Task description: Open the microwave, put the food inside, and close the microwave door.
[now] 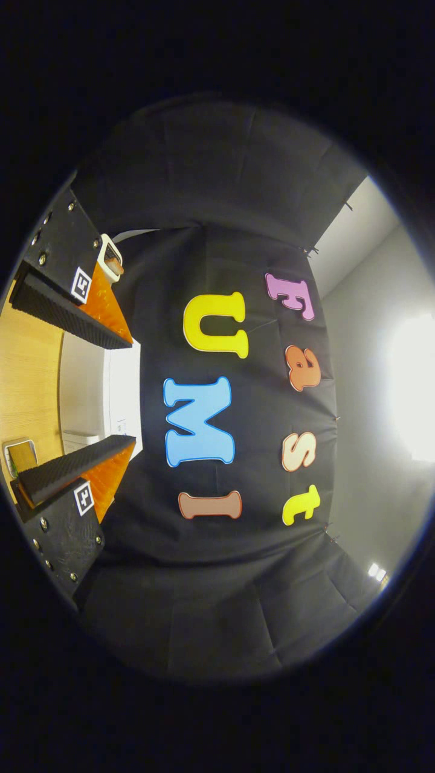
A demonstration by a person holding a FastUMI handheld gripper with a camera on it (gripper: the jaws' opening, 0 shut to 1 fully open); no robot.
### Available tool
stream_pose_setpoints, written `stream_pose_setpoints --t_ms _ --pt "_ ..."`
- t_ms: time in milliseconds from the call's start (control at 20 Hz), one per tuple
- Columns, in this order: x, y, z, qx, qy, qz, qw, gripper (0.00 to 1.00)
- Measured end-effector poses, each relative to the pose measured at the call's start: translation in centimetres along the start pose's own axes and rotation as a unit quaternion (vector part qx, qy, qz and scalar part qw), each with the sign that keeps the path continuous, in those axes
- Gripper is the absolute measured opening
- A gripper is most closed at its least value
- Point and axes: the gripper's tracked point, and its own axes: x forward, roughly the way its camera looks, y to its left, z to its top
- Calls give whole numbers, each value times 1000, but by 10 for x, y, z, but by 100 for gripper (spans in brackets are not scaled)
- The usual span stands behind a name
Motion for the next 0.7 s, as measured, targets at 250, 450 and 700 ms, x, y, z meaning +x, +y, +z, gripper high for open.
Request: stream_pose_setpoints --t_ms 250,450,700 --pt "31 -8 -29 3 -3 2 1000 91" --pt "67 -24 -64 3 -10 -6 1000 91" --pt "118 -51 -124 3 7 -21 1000 91"
